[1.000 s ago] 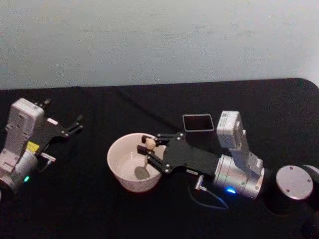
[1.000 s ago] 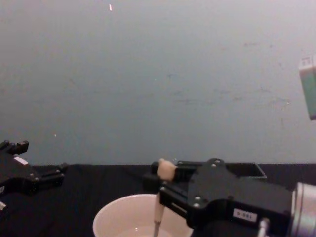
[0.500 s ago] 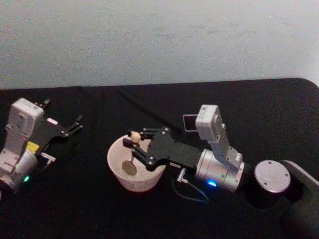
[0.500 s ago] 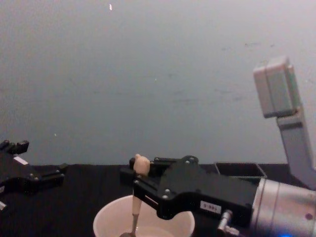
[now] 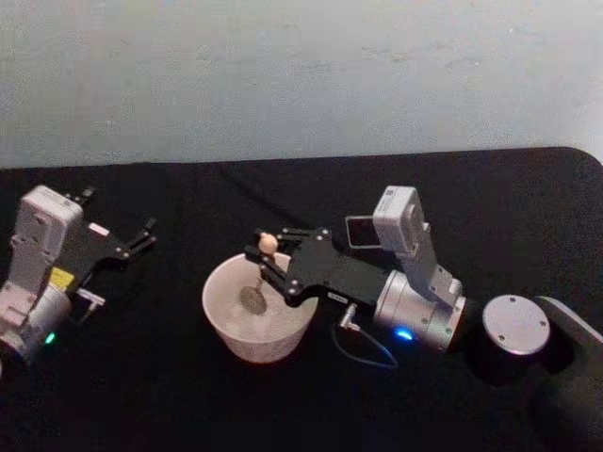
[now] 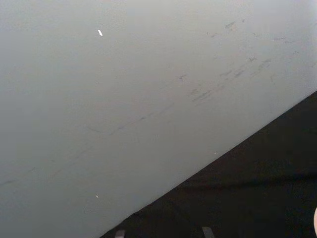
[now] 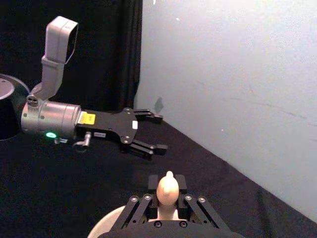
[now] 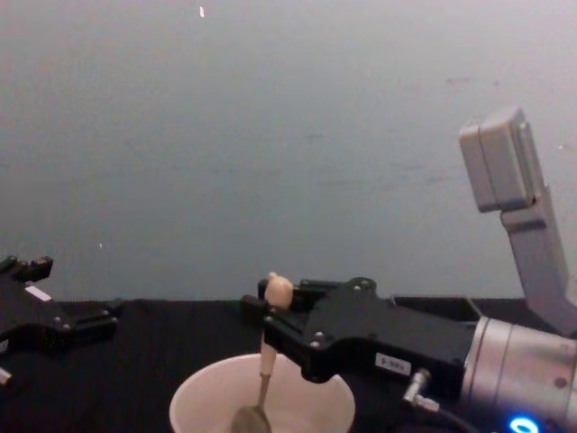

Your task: Pick up the stirring spoon with one hand, stir inside the cup, then place it back in its original position.

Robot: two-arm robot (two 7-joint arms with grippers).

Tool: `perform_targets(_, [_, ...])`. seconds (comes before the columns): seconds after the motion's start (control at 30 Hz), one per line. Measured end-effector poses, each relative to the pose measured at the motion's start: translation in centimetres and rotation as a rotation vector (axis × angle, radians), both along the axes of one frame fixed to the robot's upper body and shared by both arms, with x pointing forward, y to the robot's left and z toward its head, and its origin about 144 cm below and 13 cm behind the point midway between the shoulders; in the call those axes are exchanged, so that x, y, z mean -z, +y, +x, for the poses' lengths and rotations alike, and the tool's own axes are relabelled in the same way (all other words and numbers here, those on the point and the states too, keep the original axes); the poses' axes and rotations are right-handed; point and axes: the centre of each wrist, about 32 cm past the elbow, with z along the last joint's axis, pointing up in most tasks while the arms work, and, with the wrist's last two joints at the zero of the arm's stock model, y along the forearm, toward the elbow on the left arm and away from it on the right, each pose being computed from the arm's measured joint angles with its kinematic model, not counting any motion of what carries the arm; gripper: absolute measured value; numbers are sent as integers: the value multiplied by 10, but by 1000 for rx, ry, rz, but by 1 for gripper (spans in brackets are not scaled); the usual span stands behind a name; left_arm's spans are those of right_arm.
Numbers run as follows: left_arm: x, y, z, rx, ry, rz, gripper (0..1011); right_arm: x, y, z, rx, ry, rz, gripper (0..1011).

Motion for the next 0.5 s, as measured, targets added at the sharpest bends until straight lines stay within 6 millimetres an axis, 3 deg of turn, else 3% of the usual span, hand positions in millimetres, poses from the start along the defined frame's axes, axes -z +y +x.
perform_targets(0.5, [0,0,0,0,0,0,1001,-1,-12,2,32,-5,-3,202])
